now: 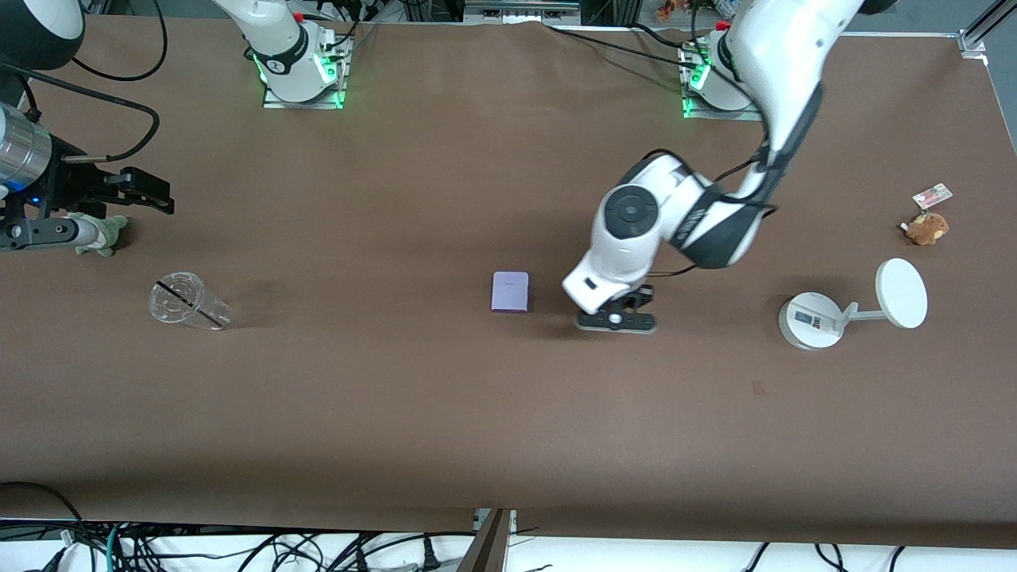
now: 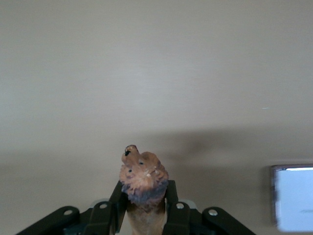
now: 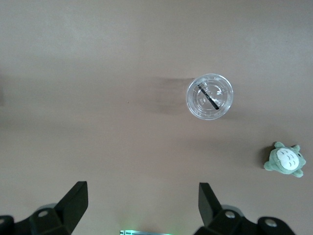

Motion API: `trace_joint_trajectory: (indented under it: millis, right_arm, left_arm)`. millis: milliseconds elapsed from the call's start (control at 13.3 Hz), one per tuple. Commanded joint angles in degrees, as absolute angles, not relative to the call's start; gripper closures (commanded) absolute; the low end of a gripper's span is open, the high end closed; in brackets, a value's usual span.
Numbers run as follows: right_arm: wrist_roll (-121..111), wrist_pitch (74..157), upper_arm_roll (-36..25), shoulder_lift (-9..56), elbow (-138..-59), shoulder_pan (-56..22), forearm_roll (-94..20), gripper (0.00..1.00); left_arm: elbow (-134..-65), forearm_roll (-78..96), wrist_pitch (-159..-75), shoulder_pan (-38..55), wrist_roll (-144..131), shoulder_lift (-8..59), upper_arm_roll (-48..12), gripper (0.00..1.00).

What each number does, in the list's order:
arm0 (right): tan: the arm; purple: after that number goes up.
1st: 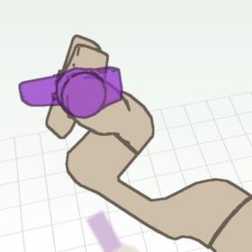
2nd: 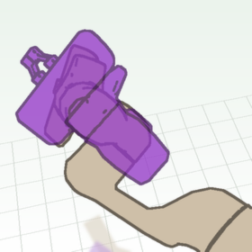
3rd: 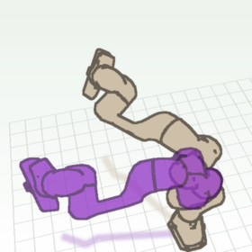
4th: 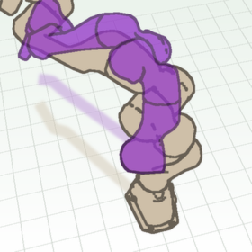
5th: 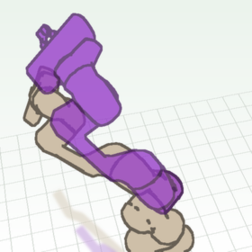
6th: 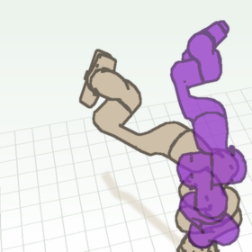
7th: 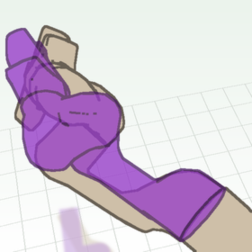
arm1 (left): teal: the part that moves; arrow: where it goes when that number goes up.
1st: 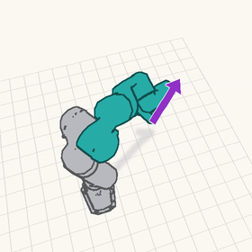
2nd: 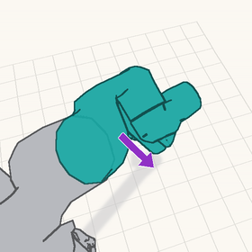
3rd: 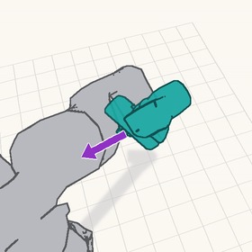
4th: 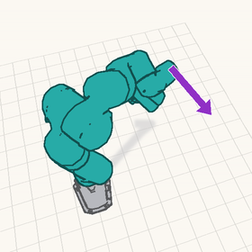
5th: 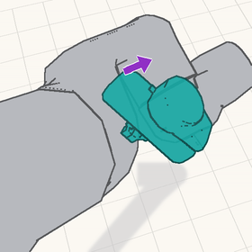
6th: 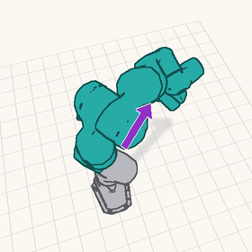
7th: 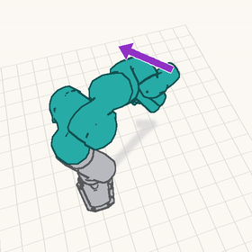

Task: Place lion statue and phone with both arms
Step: 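Grasp the lion statue with the left gripper and carry it toward the lamp, then lower the lion beside the lamp while the right gripper reaches the phone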

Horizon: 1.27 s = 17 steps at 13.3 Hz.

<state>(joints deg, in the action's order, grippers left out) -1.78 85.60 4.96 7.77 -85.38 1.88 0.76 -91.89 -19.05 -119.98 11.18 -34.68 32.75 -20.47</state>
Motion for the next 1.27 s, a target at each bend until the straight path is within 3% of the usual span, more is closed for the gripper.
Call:
trace_joint_trajectory:
  millis: [0, 675, 900, 1200]
  right_arm:
    - [-1.1, 84.7, 5.0, 7.7, -84.7, 1.8, -0.1, 0.0]
    - [8.9, 88.8, 5.1, 10.3, -84.5, -6.7, -1.2, 0.0]
    - [19.1, 94.8, 5.1, 14.7, -84.5, -13.8, -1.8, 0.0]
    - [31.7, 104.5, 5.1, 22.0, -84.2, -22.0, -1.6, 0.0]
  left_arm:
    - [-93.3, -17.1, -115.1, 4.8, -22.5, 29.0, -21.1, 0.91]
    - [-97.6, -12.1, -115.4, -9.5, -5.4, 28.4, -21.3, 0.89]
    - [-107.6, -13.3, -126.9, -12.7, -4.7, 26.5, -21.1, 0.9]
    - [-112.3, -16.3, -134.3, -16.2, -3.2, 26.7, -21.1, 0.9]
